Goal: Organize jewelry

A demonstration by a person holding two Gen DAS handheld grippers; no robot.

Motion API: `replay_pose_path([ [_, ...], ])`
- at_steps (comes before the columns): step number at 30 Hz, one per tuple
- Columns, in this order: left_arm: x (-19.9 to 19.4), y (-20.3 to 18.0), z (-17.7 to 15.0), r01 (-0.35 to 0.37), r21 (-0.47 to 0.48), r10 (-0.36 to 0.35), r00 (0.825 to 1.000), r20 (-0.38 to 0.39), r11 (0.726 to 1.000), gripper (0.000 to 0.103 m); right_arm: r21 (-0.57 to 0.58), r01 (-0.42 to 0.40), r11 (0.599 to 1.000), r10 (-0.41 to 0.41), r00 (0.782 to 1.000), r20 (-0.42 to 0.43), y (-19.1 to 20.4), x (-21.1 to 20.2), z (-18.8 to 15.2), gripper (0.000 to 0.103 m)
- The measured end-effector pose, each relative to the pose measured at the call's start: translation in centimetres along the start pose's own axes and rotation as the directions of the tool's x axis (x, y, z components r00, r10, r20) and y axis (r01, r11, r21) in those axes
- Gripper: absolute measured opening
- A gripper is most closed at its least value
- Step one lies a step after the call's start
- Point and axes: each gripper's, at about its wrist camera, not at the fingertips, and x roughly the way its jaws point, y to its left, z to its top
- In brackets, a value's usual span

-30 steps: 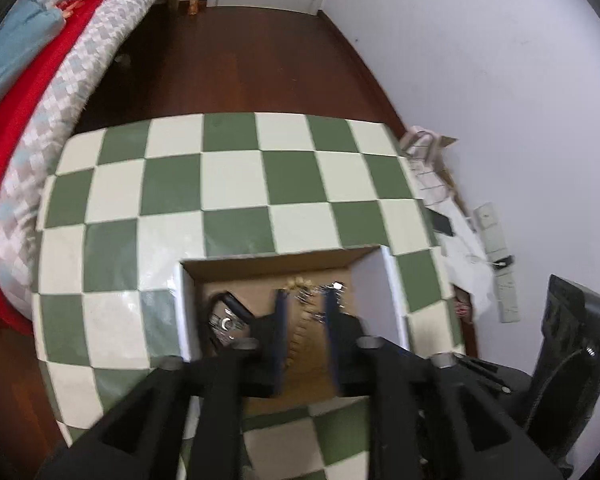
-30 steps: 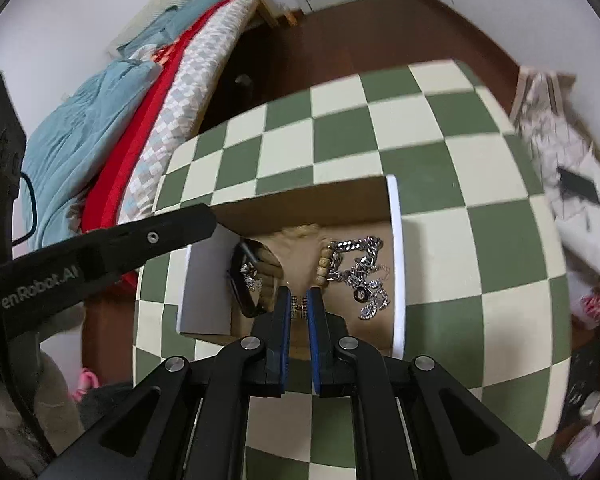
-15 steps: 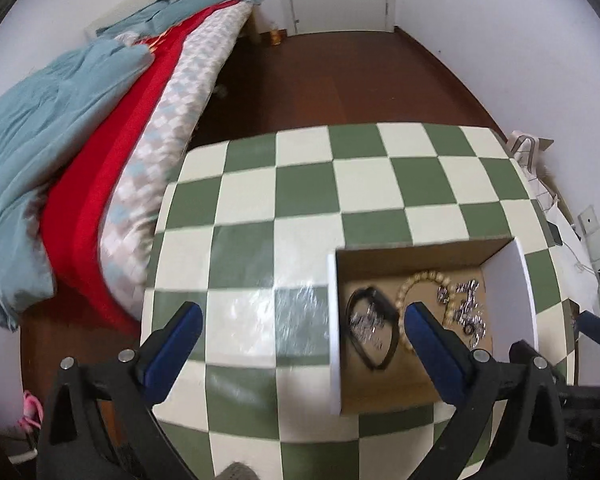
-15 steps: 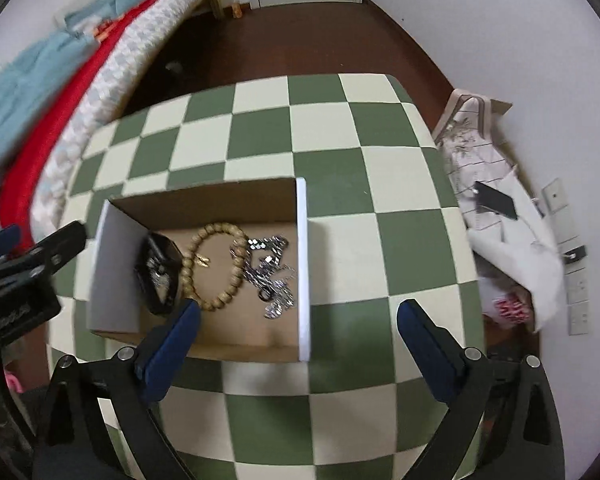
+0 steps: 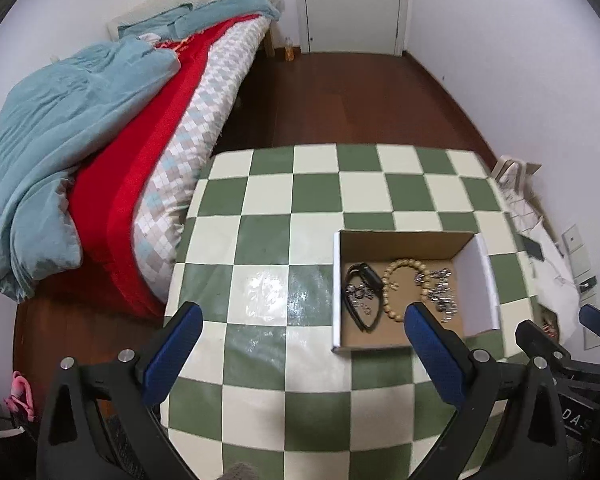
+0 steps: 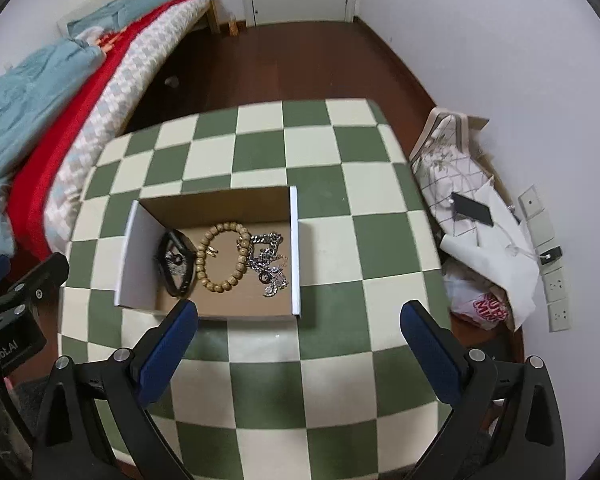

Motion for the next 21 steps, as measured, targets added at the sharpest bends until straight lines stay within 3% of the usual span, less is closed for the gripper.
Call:
replay_pose_path([
  [9,-7.6,-0.1,-1.4,0.059,0.012,-0.06,0.994,0.09,0.998,0.103,0.021,0.003,1.0,-0.005,0.993,0.118,-1.2,-9.2,-1.9,0.102],
  [21,-15.0,-0.1,-2.4,0.083,0.001,-0.082,0.992,0.095,0.997,0.103,0.015,-0.015,1.0,0.012,0.981,0.191,-2.3,-19.1,-4.6,0.102],
])
